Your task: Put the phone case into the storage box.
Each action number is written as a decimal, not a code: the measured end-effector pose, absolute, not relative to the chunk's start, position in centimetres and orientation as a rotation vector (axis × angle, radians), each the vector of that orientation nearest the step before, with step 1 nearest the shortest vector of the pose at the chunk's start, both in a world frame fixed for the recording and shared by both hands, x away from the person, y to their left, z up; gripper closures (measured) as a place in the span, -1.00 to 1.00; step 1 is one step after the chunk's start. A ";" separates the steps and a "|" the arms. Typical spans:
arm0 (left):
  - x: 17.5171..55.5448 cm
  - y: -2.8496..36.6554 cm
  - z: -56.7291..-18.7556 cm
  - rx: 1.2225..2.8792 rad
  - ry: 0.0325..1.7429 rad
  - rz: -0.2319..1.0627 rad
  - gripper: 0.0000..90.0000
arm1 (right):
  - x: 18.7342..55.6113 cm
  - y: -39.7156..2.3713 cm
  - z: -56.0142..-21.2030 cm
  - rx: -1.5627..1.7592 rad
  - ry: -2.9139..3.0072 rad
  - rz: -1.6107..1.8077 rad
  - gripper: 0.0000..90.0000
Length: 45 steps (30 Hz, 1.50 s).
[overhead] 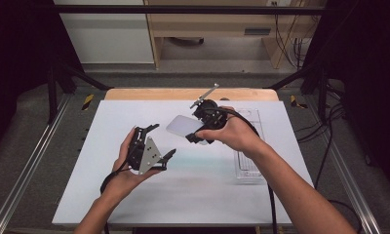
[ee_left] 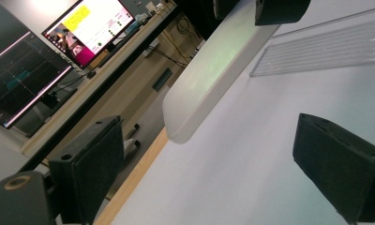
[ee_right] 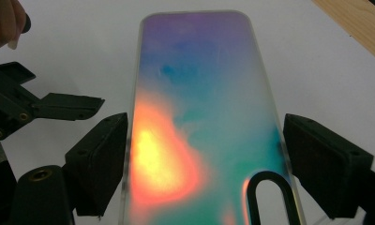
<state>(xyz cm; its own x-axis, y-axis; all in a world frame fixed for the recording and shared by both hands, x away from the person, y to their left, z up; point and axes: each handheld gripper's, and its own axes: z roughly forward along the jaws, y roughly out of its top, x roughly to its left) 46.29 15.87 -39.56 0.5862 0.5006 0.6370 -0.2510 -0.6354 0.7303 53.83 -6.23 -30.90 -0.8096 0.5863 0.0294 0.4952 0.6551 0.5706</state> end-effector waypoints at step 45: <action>45.8 13.3 -39.9 1.973 0.020 1.302 0.12 | 53.2 -5.0 -30.5 0.880 2.788 0.828 -0.61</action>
<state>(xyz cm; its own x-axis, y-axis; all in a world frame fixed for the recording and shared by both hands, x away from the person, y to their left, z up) 45.85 13.25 -39.91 0.4804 0.3986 0.7813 -0.3741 -0.7125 0.5936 53.21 -4.98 -30.52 -0.8272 0.5583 0.0632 0.5022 0.6843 0.5287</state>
